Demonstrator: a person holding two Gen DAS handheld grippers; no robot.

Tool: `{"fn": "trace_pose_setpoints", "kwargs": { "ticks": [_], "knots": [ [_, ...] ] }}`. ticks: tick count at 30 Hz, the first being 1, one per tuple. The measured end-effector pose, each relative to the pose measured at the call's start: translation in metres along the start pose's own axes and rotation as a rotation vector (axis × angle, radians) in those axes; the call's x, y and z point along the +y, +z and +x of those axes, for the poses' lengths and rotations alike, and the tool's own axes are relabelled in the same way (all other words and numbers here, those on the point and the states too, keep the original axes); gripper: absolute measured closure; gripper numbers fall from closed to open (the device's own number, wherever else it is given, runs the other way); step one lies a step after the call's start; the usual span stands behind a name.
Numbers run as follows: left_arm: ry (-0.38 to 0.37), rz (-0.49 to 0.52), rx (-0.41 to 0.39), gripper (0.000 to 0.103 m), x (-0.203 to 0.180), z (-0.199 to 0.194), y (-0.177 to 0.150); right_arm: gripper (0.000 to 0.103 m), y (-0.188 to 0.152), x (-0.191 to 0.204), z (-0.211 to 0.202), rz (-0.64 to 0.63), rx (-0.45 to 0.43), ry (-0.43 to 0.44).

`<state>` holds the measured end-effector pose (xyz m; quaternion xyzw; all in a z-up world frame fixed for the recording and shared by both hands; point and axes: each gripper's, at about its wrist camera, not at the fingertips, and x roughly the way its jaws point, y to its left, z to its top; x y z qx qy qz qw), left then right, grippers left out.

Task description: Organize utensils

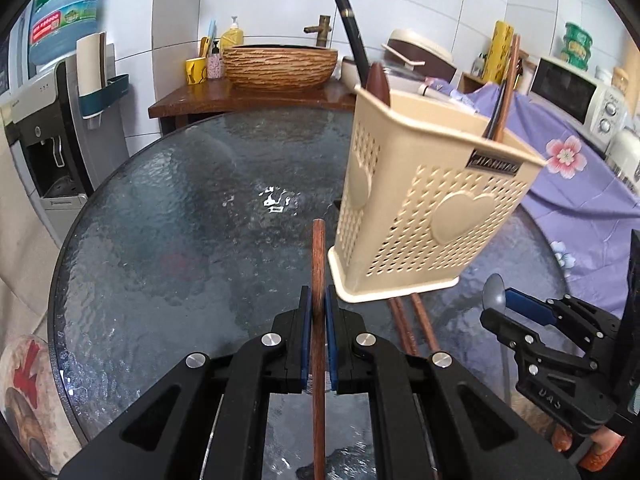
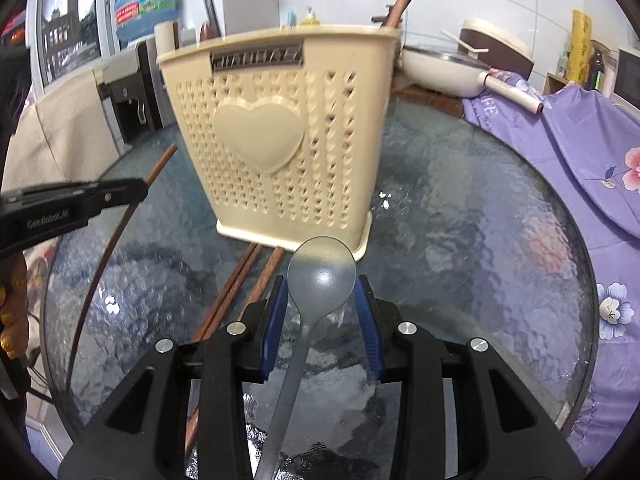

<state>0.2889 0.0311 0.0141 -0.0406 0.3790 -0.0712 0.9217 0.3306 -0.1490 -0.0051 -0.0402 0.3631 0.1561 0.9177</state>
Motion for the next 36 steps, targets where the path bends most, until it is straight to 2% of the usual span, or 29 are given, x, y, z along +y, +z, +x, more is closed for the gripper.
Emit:
{"fn": "trace_pose_setpoints", "kwargs": {
  "ticks": [10,18,19,26,36],
  "knots": [
    [-0.052,-0.006,-0.104,0.096,-0.005,-0.048,0.006,0.068,0.013,-0.009,-0.042,0.022,-0.131,0.028],
    [-0.078,0.009,-0.194,0.096,-0.011,-0.088,0.009,0.068,0.014,-0.003,-0.069,0.007,-0.178,0.046],
    [-0.081,0.011,-0.205,0.096,-0.012,-0.092,0.009,0.1,0.014,-0.002,-0.07,0.001,-0.179,0.048],
    [-0.072,0.008,-0.215,0.096,-0.011,-0.095,0.007,0.101,0.011,-0.001,-0.061,0.006,-0.141,0.063],
    [-0.07,-0.001,-0.219,0.096,-0.009,-0.094,0.007,0.097,0.003,0.001,-0.022,0.028,-0.024,0.106]
  ]
}}
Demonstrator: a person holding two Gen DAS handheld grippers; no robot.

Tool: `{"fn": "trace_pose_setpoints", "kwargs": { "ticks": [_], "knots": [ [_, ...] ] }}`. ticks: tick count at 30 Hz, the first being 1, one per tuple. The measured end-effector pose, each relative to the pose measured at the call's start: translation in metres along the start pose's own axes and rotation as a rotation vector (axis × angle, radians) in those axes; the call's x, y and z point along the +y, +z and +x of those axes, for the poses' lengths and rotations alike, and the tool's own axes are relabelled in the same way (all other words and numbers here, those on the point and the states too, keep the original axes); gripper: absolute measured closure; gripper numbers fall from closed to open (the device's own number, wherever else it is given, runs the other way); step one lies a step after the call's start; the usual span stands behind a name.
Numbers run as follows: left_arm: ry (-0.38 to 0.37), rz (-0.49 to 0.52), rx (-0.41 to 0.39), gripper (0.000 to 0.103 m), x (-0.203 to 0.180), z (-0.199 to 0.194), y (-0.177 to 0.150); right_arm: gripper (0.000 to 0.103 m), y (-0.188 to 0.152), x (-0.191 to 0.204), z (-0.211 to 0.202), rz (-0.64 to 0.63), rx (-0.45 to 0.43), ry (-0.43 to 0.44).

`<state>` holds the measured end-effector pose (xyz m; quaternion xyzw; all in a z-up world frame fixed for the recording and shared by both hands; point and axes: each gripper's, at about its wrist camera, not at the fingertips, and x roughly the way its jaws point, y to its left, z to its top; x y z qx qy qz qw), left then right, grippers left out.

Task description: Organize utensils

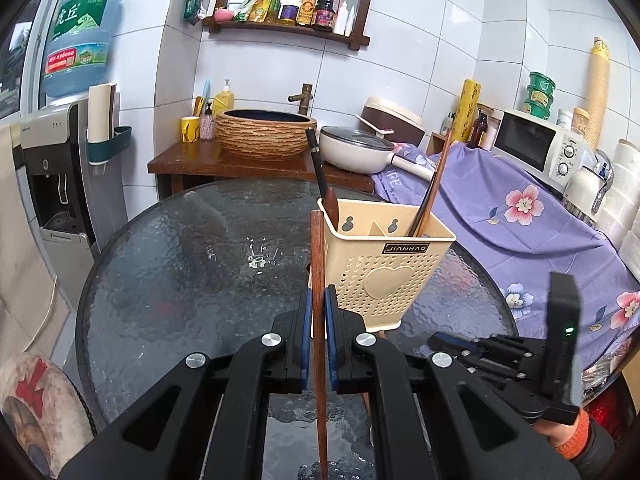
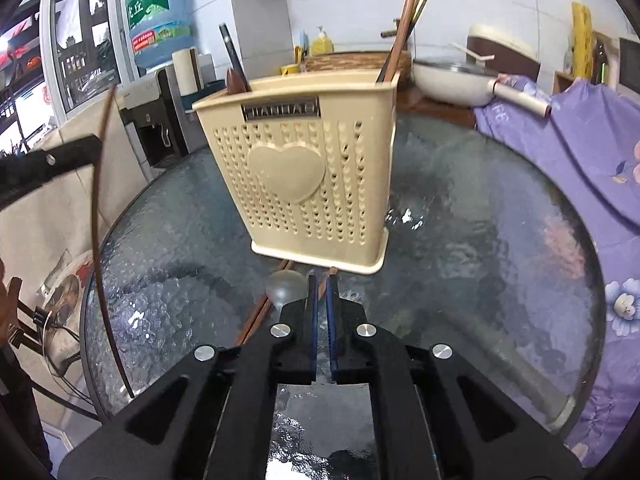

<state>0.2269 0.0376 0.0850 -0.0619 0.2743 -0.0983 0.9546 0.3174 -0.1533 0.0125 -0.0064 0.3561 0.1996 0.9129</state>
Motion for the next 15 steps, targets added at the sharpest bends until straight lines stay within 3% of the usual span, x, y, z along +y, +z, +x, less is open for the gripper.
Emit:
{"fn": "trace_pose_setpoints", "kwargs": {
  "ticks": [2,4,8,15],
  "knots": [
    [0.002,0.004,-0.009,0.096,0.0,-0.003,0.002,0.088,-0.002,0.001,0.008,0.005,0.025,0.011],
    [0.002,0.004,-0.014,0.096,0.0,-0.005,0.002,0.061,-0.004,0.0,0.015,0.016,0.042,0.017],
    [0.003,0.006,-0.019,0.096,0.0,-0.006,0.002,0.06,-0.007,0.002,0.024,0.034,0.066,0.016],
    [0.006,0.0,-0.02,0.096,0.001,-0.007,0.002,0.062,-0.011,0.024,0.018,0.008,0.098,0.107]
  ]
}}
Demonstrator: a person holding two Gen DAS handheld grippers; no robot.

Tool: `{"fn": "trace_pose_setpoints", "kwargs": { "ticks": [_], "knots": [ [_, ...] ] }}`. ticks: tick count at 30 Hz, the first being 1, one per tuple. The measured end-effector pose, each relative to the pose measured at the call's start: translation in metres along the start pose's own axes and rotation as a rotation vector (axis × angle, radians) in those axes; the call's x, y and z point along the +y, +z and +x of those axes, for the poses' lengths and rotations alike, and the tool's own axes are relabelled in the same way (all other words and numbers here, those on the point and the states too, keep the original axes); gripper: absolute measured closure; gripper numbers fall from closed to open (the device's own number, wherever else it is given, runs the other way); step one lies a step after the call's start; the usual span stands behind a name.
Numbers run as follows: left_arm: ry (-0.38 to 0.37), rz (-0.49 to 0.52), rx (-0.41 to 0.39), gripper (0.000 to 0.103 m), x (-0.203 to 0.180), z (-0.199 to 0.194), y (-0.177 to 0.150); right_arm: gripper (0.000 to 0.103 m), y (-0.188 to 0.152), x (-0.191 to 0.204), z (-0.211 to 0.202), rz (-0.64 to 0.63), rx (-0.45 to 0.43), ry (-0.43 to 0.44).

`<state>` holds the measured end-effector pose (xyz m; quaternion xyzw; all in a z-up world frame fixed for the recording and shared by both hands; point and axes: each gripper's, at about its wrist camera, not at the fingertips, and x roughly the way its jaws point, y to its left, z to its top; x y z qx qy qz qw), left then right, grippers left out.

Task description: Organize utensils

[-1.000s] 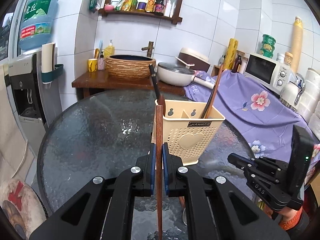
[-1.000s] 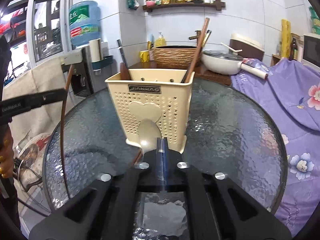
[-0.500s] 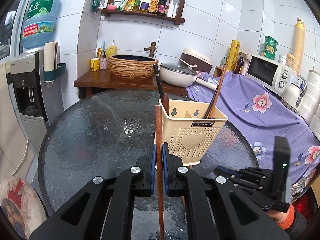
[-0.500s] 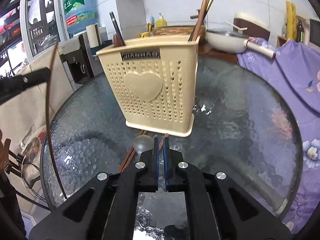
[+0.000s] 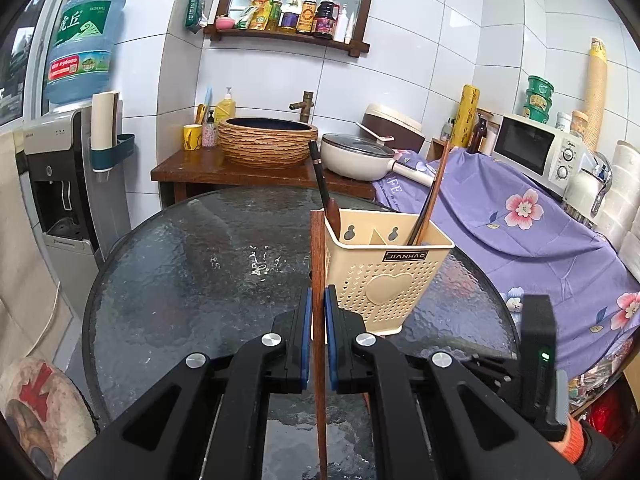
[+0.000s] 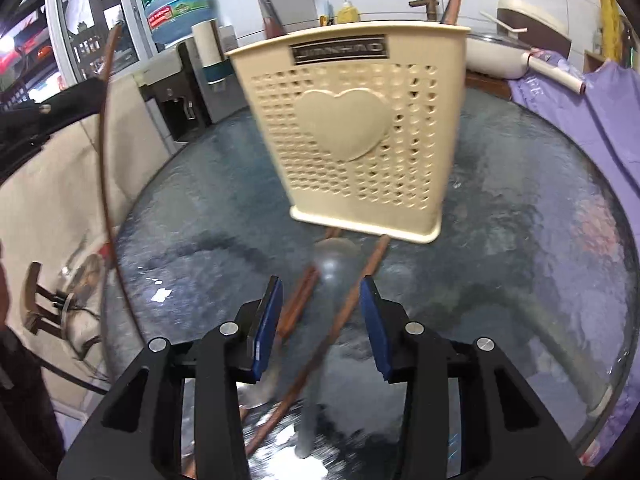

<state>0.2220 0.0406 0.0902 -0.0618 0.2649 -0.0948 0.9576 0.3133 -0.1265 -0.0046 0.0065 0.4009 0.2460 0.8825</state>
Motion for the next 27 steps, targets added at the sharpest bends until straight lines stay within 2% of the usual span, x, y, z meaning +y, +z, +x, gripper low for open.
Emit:
{"fn": "trace_pose_setpoints", "kwargs": {
  "ticks": [2,7,12,13,15,17,19,23,24,27],
  "knots": [
    [-0.002,-0.002,-0.001,0.096,0.0,-0.001,0.0,0.061,-0.006,0.007,-0.005,0.016,0.011,0.008],
    [-0.003,-0.005,-0.002,0.096,0.001,-0.002,0.0,0.061,-0.026,0.036,-0.005,-0.068,0.036,0.011],
    [0.003,0.008,-0.005,0.096,-0.001,-0.003,0.0,0.061,-0.031,0.035,0.004,-0.033,0.053,-0.018],
    [0.004,0.01,-0.006,0.096,-0.001,-0.004,0.0,0.058,-0.032,0.037,0.004,-0.03,0.051,-0.024],
    [0.001,0.006,-0.006,0.096,0.0,-0.003,0.0,0.051,-0.033,0.045,0.002,-0.043,0.051,-0.067],
    [-0.004,0.0,-0.005,0.096,0.001,-0.003,0.0,0.047,-0.035,0.055,0.002,-0.055,0.046,-0.105],
    [-0.002,-0.001,-0.005,0.096,0.001,-0.003,-0.001,0.047,-0.039,0.066,0.007,-0.083,0.054,-0.174],
    [-0.001,-0.006,-0.006,0.096,0.004,-0.005,-0.002,0.048,-0.044,0.075,0.015,-0.11,0.074,-0.212],
    [0.0,-0.008,-0.007,0.096,0.005,-0.005,-0.003,0.049,-0.044,0.076,0.017,-0.115,0.076,-0.219],
    [-0.003,-0.014,-0.007,0.096,0.007,-0.005,-0.002,0.067,-0.043,0.08,0.02,-0.122,0.076,-0.225]
  ]
}}
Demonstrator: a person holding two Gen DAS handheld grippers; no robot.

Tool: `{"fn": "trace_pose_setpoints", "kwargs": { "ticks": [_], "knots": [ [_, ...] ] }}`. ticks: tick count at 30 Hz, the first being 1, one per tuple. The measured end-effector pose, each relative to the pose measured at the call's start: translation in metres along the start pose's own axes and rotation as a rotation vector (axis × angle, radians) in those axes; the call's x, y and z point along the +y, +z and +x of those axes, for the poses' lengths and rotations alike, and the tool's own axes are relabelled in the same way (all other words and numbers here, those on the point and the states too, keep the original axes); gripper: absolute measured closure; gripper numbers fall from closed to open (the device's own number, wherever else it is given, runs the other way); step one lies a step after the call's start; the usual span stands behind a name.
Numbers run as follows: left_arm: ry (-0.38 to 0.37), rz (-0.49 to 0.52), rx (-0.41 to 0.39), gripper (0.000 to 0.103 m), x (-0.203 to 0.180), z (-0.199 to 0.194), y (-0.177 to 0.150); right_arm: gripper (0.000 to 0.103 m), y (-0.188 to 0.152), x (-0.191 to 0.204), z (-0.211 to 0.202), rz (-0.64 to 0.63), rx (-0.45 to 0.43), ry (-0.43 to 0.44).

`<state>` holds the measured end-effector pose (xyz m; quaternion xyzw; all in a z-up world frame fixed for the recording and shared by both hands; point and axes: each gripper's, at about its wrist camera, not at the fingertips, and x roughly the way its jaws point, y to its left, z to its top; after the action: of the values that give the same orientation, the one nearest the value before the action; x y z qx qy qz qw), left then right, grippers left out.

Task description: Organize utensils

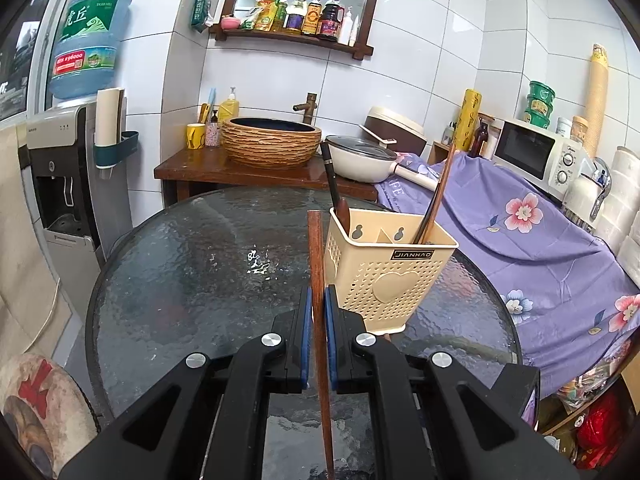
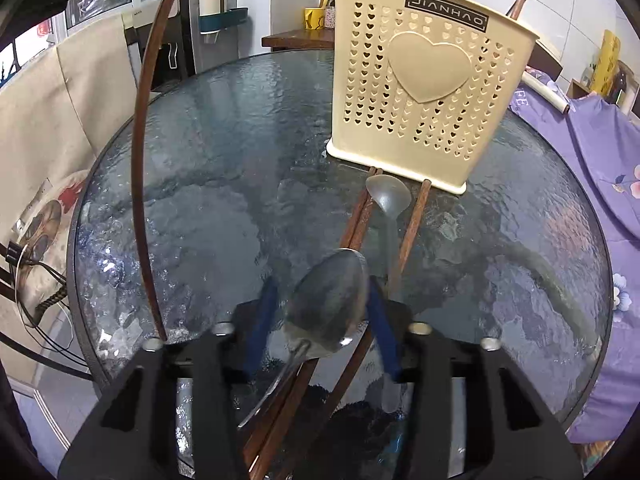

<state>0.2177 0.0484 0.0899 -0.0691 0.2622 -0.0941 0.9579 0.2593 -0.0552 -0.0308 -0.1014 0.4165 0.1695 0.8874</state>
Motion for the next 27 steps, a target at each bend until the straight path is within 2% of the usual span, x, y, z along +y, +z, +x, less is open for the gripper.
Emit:
{"fn": "trace_pose_setpoints", "kwargs": {
  "ticks": [3,7,10,14,15,16,18,22,27],
  "knots": [
    [-0.003,0.0,0.0,0.096,0.0,0.0,0.0,0.081,0.001,-0.001,-0.001,-0.006,-0.011,-0.001],
    [-0.007,0.002,0.0,0.096,-0.003,0.001,0.0,0.089,0.005,-0.01,-0.003,0.002,-0.025,0.024],
    [-0.008,0.001,-0.001,0.096,-0.003,0.001,0.0,0.092,0.008,-0.015,-0.004,0.002,-0.039,0.051],
    [-0.007,0.003,0.0,0.096,-0.003,0.001,0.0,0.092,0.01,-0.026,-0.002,0.024,-0.031,0.078],
    [-0.007,0.003,0.0,0.096,-0.002,0.001,0.0,0.088,0.011,-0.03,-0.004,0.049,-0.039,0.083],
    [-0.006,0.002,0.0,0.096,-0.002,0.001,0.0,0.076,0.008,-0.032,-0.01,0.055,-0.044,0.082],
    [-0.005,-0.001,0.0,0.096,-0.002,0.001,0.0,0.06,0.007,-0.027,-0.016,0.049,-0.067,0.088],
    [0.001,-0.012,-0.003,0.096,0.001,-0.001,-0.001,0.057,0.003,-0.007,-0.018,0.007,-0.049,0.145],
    [-0.004,-0.014,-0.004,0.096,0.004,-0.004,-0.002,0.057,0.004,-0.002,-0.009,0.012,-0.057,0.14]
  ]
}}
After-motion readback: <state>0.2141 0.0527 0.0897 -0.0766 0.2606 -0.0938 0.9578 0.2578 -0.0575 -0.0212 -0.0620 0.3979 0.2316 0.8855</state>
